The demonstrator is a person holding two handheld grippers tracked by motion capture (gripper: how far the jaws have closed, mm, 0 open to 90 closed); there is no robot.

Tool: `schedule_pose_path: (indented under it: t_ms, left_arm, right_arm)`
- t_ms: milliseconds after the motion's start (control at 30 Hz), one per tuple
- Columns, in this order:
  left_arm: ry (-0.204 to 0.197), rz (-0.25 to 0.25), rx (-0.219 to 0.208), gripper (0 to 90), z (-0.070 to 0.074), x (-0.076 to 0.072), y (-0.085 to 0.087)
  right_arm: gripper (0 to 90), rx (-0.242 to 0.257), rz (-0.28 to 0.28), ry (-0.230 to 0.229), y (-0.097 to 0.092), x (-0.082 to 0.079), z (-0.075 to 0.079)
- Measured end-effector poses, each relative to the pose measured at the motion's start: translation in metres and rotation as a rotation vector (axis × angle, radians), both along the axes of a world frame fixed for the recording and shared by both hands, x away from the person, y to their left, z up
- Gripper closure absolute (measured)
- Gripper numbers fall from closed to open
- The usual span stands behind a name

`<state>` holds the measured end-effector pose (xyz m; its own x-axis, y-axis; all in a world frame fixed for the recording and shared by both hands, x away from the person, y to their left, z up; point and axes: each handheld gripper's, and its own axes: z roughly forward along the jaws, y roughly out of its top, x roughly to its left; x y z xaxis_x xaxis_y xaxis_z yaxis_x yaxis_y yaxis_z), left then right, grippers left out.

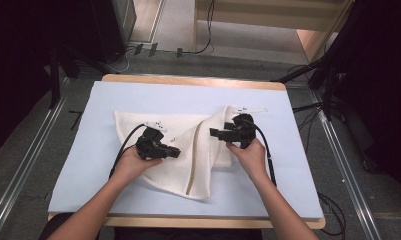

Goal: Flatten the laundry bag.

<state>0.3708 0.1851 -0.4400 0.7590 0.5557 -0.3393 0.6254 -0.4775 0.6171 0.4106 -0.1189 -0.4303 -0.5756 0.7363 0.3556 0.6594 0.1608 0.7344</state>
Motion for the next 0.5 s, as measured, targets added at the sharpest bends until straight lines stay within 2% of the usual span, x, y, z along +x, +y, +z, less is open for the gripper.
schedule_pose_path:
  t_ms: [33, 67, 100, 133, 200, 300, 467, 500]
  left_arm:
    - [0.000, 0.000, 0.000, 82.7, 0.000, 0.000, 0.000]
    - [0.004, 0.001, 0.006, 82.8, -0.001, 0.000, 0.002]
    - [0.004, 0.001, 0.006, 82.8, -0.001, 0.000, 0.002]
    - [0.004, 0.006, 0.014, 82.7, -0.002, 0.000, 0.003]
    - [0.007, 0.012, 0.016, 82.6, -0.002, 0.000, 0.005]
    - [0.007, 0.020, 0.014, 82.0, -0.001, 0.001, 0.008]
    - [-0.001, 0.069, -0.030, 77.9, 0.012, 0.003, 0.019]
    - [-0.001, 0.069, -0.030, 77.3, 0.012, 0.003, 0.019]
  right_arm:
    - [34.8, 0.000, 0.000, 0.000, 0.000, 0.000, 0.000]
    - [52.1, -0.013, 0.017, 0.012, 0.005, 0.001, -0.001]
    - [52.1, -0.013, 0.017, 0.012, 0.005, 0.001, -0.001]
    - [73.7, -0.044, 0.034, 0.002, 0.009, 0.000, -0.002]
    - [85.8, -0.066, 0.056, -0.008, 0.011, -0.003, 0.000]
    - [87.2, -0.058, 0.076, -0.014, 0.011, -0.006, 0.004]
    - [86.9, -0.061, 0.113, -0.026, 0.001, -0.029, 0.023]
    - [86.9, -0.061, 0.113, -0.026, 0.001, -0.029, 0.023]
